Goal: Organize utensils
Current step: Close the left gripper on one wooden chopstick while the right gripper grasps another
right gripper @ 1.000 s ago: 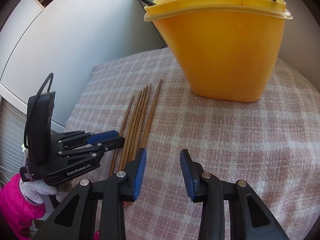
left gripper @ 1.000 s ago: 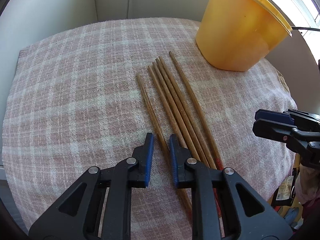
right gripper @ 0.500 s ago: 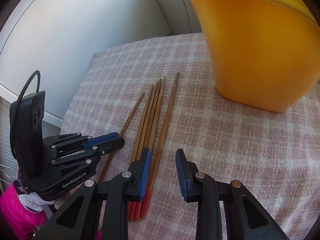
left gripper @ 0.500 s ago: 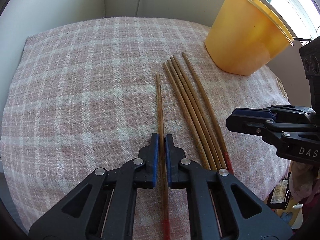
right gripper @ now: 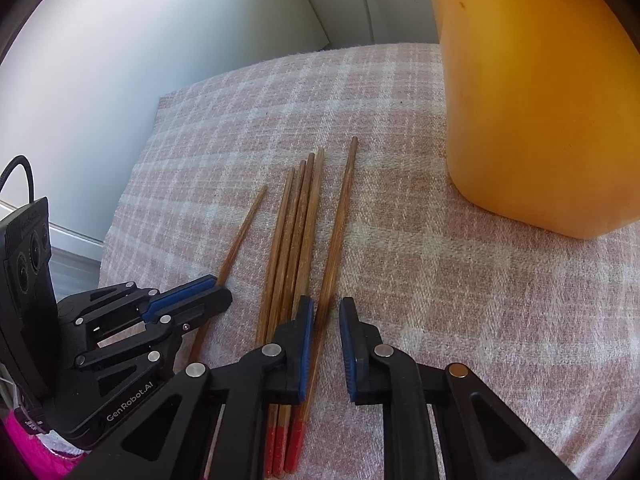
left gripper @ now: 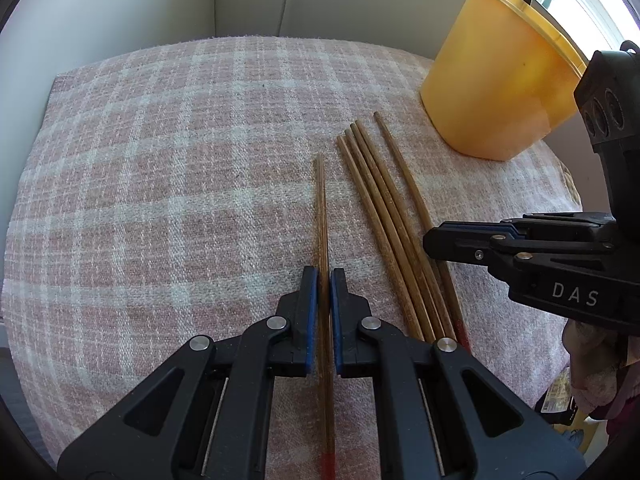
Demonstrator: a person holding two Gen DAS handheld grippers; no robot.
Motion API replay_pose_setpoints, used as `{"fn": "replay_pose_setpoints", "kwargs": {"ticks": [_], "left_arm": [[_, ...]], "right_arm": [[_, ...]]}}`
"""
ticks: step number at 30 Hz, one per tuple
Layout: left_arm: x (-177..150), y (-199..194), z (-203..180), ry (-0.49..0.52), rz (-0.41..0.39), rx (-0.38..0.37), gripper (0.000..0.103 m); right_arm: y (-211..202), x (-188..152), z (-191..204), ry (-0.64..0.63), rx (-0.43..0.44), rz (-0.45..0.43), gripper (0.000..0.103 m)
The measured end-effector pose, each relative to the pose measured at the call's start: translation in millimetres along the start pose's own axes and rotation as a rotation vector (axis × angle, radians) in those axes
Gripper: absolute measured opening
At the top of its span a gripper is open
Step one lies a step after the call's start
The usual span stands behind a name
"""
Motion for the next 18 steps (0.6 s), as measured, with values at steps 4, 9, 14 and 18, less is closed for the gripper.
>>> {"fn": "replay_pose_setpoints", "kwargs": {"ticks": [4, 9, 14, 18], "left_arm": [[8, 6, -2, 0.005, -0.009, -0.012, 0.005], [5, -2, 4, -0.032, -0.039, -0.04, 0.004], [-2, -27, 22, -0.077, -0.089, -0.072, 0.004], [-3, -49, 26, -0.105, -0.143, -0.107, 0.004]], "right_arm": [[3, 4, 3, -0.014, -0.022, 0.003, 0.008], [2, 3, 4, -0.011, -0.029, -0.014, 0.005], [-7, -3, 5, -0.013, -0.004, -0.036, 0.004], [-23, -7, 5, -0.017, 0.022, -0.075, 0.004]]}}
Point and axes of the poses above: each gripper's, at about its wrist camera, not at the fingertips, and y roughly the way its jaws point, z to its left, x to its top, the point moved 4 cm from there along y, roughly the way its jaws point, and after that the axes turned 4 degrees about -x, right-handed, at the moved point
